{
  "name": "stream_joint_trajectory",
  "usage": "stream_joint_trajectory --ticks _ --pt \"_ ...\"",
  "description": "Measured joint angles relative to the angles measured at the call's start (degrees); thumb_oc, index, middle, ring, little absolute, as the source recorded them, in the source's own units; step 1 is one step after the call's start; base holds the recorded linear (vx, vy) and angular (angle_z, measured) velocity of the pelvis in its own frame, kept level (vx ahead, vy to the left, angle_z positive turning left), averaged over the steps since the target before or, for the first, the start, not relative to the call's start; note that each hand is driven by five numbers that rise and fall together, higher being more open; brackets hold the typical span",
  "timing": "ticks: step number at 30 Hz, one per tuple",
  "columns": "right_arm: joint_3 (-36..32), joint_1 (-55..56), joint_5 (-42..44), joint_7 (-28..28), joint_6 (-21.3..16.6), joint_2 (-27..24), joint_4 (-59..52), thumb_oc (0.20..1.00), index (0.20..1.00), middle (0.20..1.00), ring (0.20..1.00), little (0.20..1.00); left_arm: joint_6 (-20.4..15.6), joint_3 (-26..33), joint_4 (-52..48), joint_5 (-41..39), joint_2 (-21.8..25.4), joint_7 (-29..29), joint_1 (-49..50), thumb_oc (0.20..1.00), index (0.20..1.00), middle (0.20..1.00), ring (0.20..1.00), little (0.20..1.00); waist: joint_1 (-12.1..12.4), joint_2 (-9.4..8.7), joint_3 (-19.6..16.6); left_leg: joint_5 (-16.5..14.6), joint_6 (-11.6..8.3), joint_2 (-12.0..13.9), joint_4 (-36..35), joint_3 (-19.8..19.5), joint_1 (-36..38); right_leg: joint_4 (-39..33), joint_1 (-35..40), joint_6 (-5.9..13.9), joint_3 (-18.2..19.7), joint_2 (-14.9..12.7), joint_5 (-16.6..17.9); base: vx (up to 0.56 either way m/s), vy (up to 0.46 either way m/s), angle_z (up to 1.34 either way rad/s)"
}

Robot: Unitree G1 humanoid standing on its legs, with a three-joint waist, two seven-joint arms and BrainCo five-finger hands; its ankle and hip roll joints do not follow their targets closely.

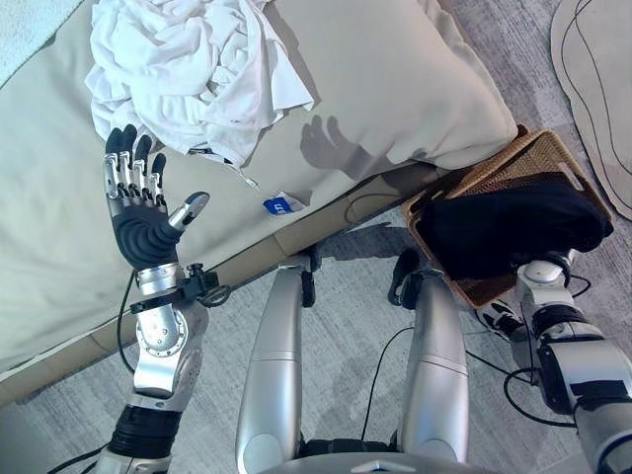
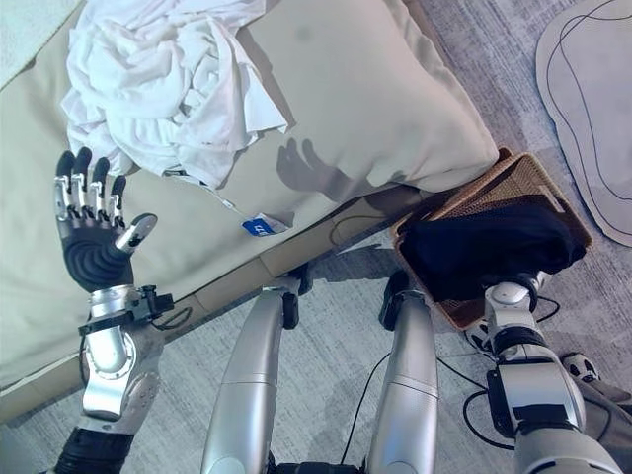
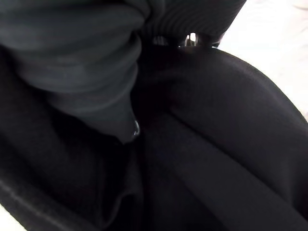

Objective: Pick up clothes into the bucket

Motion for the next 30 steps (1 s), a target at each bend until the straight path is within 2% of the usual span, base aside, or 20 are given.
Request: stream_joint_trajectory --ticks 7,13,14,15,18,26,30 --pt "-4.7 2.2 5.2 0.2 0.0 -3.4 1.7 0.2 0.2 0.2 0.2 0.2 0.0 0.3 -0.6 0.5 0.5 0.5 0.1 1.0 1.0 1.0 1.0 1.0 0.0 0.22 -0.1 -0.1 -0.08 -0.1 0.2 0.0 -1.7 0.4 -1.7 -0.11 0.1 0.0 -0.2 0.01 -0.002 0.01" --pt "-4.5 2.3 5.8 0.3 0.0 -5.3 1.2 0.2 0.2 0.2 0.2 0.2 0.0 0.3 -0.9 0.5 1.4 0.4 0.0 1.0 1.0 1.0 1.0 1.0 0.0 0.23 -0.1 -0.3 -0.06 0.1 1.0 0.1 -1.9 1.0 -2.1 -0.38 0.1 0.0 -0.4 0.0 -0.002 -0.01" --pt "-4.4 2.1 5.8 0.4 0.0 -5.5 1.3 0.821 0.821 0.821 0.821 0.821 0.0 0.3 -0.9 0.5 1.4 0.4 0.0 1.0 1.0 1.0 1.0 1.0 0.0 0.24 -0.1 -0.3 -0.11 0.3 1.0 0.1 -2.0 1.3 -2.3 -0.51 0.2 0.1 -0.5 0.0 -0.014 -0.05" --pt "-4.4 1.8 5.8 0.5 0.0 -5.5 1.7 1.0 1.0 1.0 1.0 1.0 0.0 0.3 -0.9 0.4 1.4 0.4 0.0 1.0 1.0 1.0 1.0 1.0 0.2 0.26 -0.1 -0.3 -0.13 0.3 0.9 0.1 -2.0 1.3 -2.4 -0.54 0.2 0.1 -0.5 0.0 -0.016 -0.04" --pt "-4.1 -0.7 5.8 1.8 0.9 -5.6 4.8 1.0 1.0 1.0 1.0 1.0 0.0 0.4 -0.9 0.3 1.4 0.2 0.0 1.0 1.0 1.0 1.0 1.0 0.3 0.38 -0.2 -0.3 -0.14 0.4 0.9 0.1 -2.1 1.4 -2.5 -0.57 0.2 0.2 -0.5 0.0 0.0 0.0" --pt "-3.6 -1.3 5.8 2.7 0.9 -5.5 3.7 1.0 1.0 1.0 1.0 1.0 0.0 0.7 -1.2 -0.1 1.4 -0.5 -0.1 1.0 1.0 1.0 1.0 1.0 0.6 0.57 -0.4 -0.3 -0.11 0.3 0.6 0.1 -2.5 1.0 -2.7 -0.55 0.2 0.1 -0.5 0.0 0.0 0.0" --pt "0.6 -1.2 1.9 4.1 1.3 -5.7 4.1 1.0 1.0 1.0 1.0 1.0 0.0 1.0 -1.2 -0.1 1.4 -0.8 -0.6 1.0 1.0 1.0 1.0 1.0 1.4 0.55 -0.5 -0.1 0.2 0.2 -0.1 0.1 -2.0 0.7 -2.4 -0.25 0.0 0.1 -0.3 0.0 0.0 0.0"
